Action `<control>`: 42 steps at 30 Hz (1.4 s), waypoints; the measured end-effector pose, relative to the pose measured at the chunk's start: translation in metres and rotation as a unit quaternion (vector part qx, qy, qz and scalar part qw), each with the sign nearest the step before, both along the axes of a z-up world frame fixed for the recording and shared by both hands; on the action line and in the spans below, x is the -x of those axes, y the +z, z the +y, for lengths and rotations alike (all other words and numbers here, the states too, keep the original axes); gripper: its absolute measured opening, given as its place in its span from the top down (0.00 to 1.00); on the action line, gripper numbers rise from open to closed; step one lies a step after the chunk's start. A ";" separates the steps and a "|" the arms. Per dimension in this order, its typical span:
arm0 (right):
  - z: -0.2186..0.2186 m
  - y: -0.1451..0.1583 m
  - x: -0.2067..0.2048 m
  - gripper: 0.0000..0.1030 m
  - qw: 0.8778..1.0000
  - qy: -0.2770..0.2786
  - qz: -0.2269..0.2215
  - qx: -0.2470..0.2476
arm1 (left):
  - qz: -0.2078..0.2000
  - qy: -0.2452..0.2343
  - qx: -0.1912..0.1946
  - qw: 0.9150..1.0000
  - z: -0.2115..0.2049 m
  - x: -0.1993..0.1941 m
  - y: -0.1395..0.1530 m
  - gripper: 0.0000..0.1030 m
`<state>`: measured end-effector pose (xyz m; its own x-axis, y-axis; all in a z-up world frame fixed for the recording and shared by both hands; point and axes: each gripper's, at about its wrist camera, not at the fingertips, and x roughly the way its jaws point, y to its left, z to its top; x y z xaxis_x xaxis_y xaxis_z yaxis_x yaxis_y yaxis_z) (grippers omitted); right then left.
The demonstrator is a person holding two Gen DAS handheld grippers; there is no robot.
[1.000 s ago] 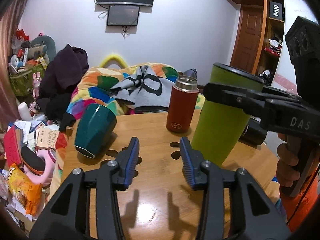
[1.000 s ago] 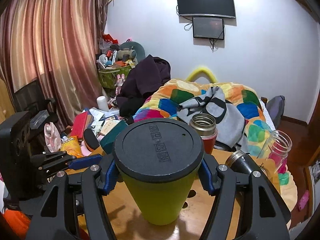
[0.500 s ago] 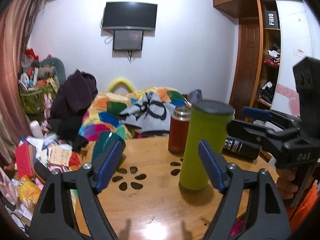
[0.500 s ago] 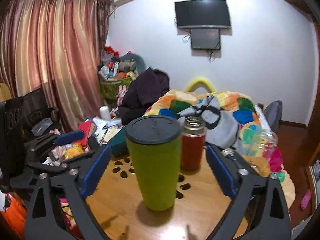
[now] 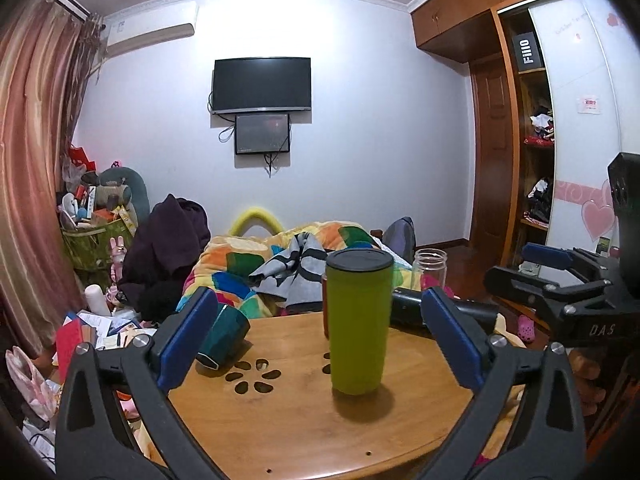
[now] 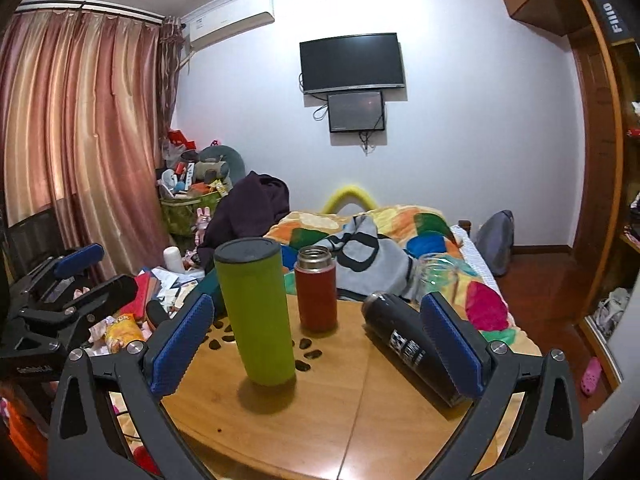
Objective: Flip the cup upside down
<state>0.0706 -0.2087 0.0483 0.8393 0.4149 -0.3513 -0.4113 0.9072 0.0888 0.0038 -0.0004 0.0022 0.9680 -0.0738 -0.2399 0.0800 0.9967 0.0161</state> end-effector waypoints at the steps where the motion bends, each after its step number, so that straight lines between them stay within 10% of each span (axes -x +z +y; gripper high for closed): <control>1: -0.002 -0.001 0.004 0.00 1.000 -0.006 -0.002 0.003 | -0.001 0.001 0.000 1.000 -0.003 0.002 0.000 0.00; 42: -0.002 -0.001 0.037 0.00 0.999 -0.025 -0.023 0.000 | -0.014 0.034 0.003 0.999 -0.007 0.026 -0.005 0.00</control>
